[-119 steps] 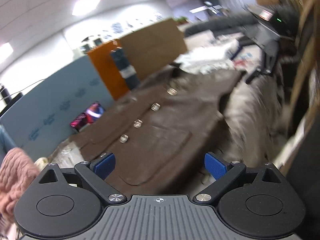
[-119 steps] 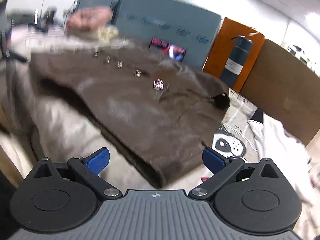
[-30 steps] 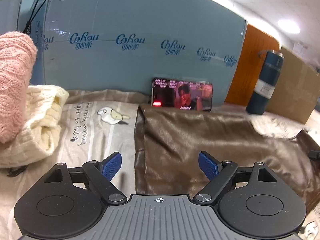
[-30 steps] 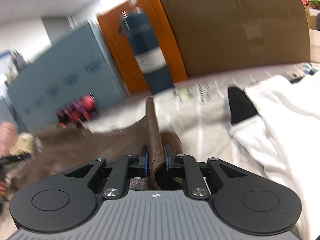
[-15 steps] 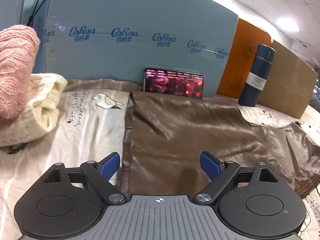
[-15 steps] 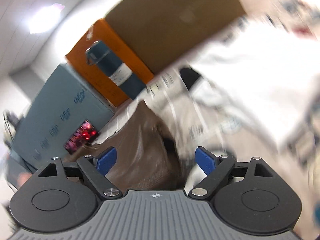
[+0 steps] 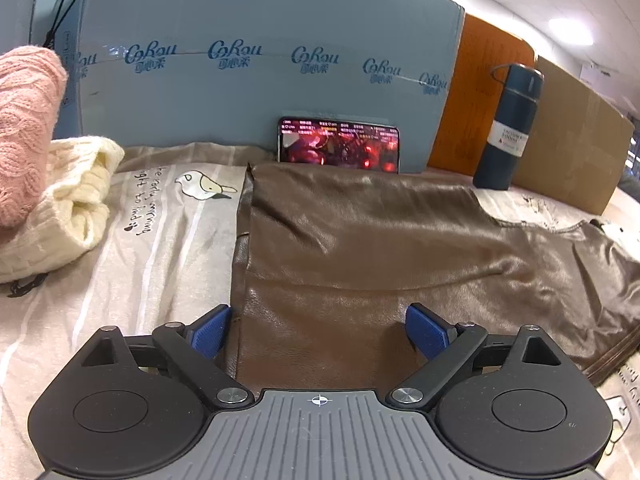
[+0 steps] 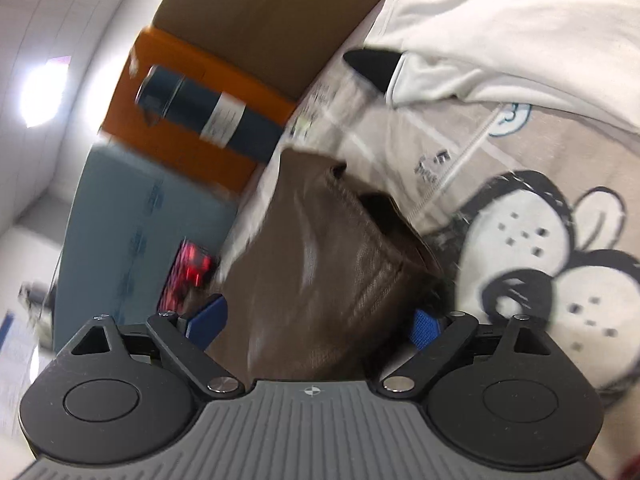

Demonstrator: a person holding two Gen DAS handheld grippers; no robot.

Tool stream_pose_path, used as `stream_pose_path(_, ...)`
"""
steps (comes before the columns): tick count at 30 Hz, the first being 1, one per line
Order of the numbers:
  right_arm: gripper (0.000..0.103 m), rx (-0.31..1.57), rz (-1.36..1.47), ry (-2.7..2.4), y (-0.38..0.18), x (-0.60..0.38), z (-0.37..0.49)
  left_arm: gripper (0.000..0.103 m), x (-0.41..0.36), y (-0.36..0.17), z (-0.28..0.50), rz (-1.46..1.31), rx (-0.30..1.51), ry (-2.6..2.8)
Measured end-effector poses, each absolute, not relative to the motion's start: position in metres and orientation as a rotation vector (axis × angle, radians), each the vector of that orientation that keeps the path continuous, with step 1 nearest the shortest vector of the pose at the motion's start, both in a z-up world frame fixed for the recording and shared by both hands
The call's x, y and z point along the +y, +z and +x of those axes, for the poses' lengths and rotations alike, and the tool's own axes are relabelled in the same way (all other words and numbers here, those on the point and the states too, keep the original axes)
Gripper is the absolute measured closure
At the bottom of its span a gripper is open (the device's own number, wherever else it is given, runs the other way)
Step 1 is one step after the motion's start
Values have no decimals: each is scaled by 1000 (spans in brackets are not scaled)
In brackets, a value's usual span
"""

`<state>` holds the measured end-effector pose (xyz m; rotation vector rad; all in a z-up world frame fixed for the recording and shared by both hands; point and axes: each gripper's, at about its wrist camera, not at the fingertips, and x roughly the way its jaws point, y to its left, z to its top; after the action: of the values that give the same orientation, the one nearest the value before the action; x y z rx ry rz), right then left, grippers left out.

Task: Fold clothes
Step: 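Lift the jacket corner with the right gripper and fold it over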

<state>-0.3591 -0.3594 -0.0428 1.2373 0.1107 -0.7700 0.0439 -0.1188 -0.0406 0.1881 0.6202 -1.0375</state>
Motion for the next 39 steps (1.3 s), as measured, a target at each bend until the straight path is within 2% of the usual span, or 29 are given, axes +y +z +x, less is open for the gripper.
stream_pose_path(1,15,85,1226,-801,-44,-359,-355,8,-119,-41,43,194,619,-1037)
stream_pose_path(3,43,55,1200,-850,-46,-360,-347,7,-119,-41,44,191,621,-1039)
stream_pose_path(4,63,49,1195,-861,-48,-360,-345,7,-119,-41,44,189,621,-1039)
stream_pose_path(5,77,41,1195,-862,-50,-361,-344,7,-118,-42,45,187,623,-1040)
stream_pose_path(8,94,2,1200,-820,-54,-362,-351,7,-119,-42,44,190,621,-1041)
stream_pose_path(14,98,-153,1273,-502,-48,-364,-378,7,-119,-42,37,208,604,-1094)
stream_pose_path(25,98,-333,1242,-486,-28,-364,-436,7,-120,-39,-3,295,509,-1389)
stream_pose_path(31,97,-334,1284,-281,-18,-365,-399,7,-121,-39,1,341,457,-1229)
stream_pose_path(39,97,-197,1350,-66,-17,-354,-316,7,-123,-40,5,383,409,-1072)
